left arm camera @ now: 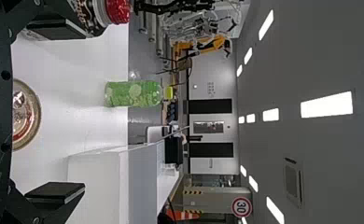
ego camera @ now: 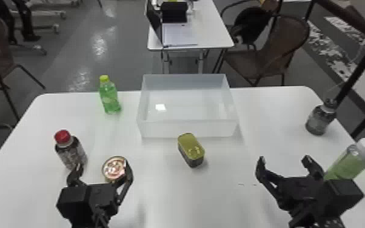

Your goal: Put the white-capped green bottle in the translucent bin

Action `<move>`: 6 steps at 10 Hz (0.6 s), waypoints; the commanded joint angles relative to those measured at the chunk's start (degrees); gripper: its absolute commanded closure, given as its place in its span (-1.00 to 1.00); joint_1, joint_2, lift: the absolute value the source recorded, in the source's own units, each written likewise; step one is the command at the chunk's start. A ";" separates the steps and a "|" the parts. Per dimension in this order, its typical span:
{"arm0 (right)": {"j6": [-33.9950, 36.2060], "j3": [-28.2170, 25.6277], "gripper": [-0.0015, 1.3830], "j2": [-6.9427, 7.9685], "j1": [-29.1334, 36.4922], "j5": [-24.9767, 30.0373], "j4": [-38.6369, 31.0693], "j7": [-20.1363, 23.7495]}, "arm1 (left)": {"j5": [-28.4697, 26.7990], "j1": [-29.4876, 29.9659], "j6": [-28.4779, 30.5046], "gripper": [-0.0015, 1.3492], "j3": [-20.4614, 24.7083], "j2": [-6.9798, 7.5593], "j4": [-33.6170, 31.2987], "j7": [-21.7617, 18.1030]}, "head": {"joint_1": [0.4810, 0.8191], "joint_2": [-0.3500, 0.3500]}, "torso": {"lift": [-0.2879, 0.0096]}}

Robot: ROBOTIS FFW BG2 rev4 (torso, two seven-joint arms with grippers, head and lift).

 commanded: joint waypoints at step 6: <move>0.09 0.00 -0.89 -0.18 -0.11 0.00 -0.45 -0.09 | 0.01 0.09 -0.24 -0.78 0.09 -0.09 -0.08 0.00 | 0.27 0.02 | 0.17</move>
